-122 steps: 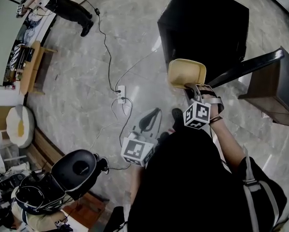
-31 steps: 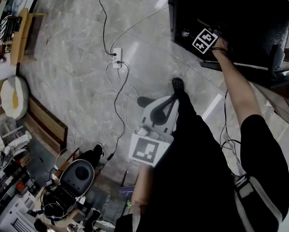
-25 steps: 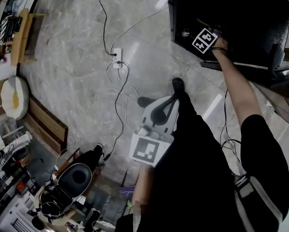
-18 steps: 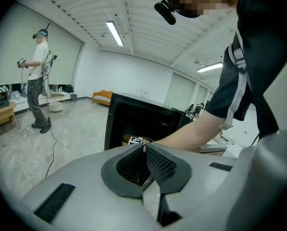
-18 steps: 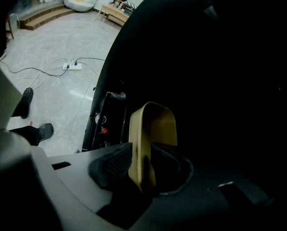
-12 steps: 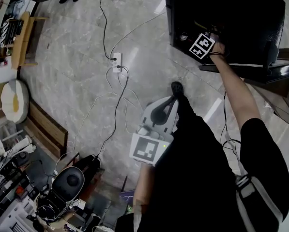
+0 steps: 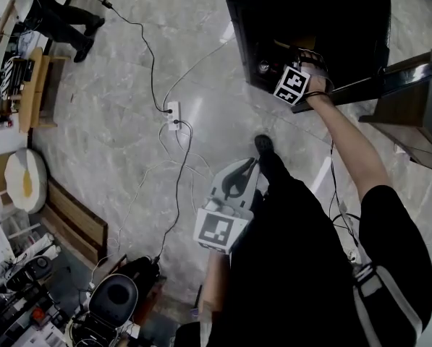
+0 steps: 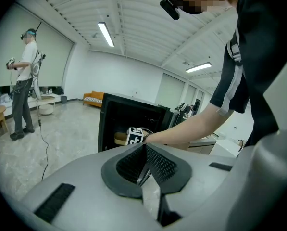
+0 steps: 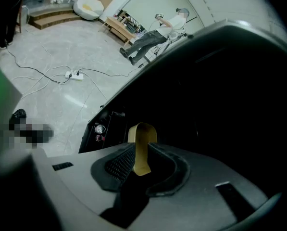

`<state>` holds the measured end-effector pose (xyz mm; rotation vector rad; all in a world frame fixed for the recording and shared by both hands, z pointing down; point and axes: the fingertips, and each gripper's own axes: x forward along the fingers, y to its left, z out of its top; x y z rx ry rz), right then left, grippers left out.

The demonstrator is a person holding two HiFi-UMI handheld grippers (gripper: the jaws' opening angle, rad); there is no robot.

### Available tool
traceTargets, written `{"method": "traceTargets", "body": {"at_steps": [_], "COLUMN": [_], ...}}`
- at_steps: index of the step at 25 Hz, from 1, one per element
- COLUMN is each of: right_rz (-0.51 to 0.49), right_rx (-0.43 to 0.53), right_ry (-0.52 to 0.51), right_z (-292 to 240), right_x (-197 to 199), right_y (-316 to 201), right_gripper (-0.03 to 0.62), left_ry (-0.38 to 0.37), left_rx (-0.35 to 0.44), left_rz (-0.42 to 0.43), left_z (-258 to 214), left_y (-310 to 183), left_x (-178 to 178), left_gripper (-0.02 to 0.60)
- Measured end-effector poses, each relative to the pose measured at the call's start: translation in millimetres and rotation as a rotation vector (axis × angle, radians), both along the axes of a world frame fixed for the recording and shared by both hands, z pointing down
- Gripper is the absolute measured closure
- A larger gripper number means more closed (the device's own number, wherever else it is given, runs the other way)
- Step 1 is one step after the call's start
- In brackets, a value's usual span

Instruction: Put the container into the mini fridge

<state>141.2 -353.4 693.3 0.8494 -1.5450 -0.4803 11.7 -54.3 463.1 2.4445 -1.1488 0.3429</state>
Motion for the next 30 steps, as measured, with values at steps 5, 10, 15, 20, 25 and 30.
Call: {"method": "traceTargets", "body": {"at_steps": [5,10,15,20,25,30], "right_rz": [-0.003,0.014,0.019,0.016,0.023,0.039], "right_rx": [0.031,0.058,0.086,0.080,0.129,0.186], "right_ry": [-0.001,-0.007,-0.010,-0.051,-0.123,-0.239], "right_z": [-39.6,-70.3,-91.5,-118.1,-164.0,-219.7], "right_x": [-17.8,-34.1,-49.3,-66.7,-71.1,-70.7], "right_y": [48.1,98.3,161.1,224.8,278.2,321.4], "right_gripper": [0.546,0.560,0.569,0.574,0.574,0.574], "left_ry": [0.021,0.012,0.037,0.061,0.093,0.080], "left_rx": [0.029,0.068,0.109,0.122,0.130,0.158], "left_rz": [-0.001,0.019,0.027,0.051,0.085,0.142], "left_z": [-19.0,-32.5,-37.2,-39.2,-41.0,-50.2], "left_y": [41.7,82.6,128.0,161.2,174.5,178.1], "left_x": [-23.0,-52.3,-79.4,-98.9,-105.4,-98.1], "left_gripper": [0.538,0.538,0.538,0.538,0.538,0.538]}}
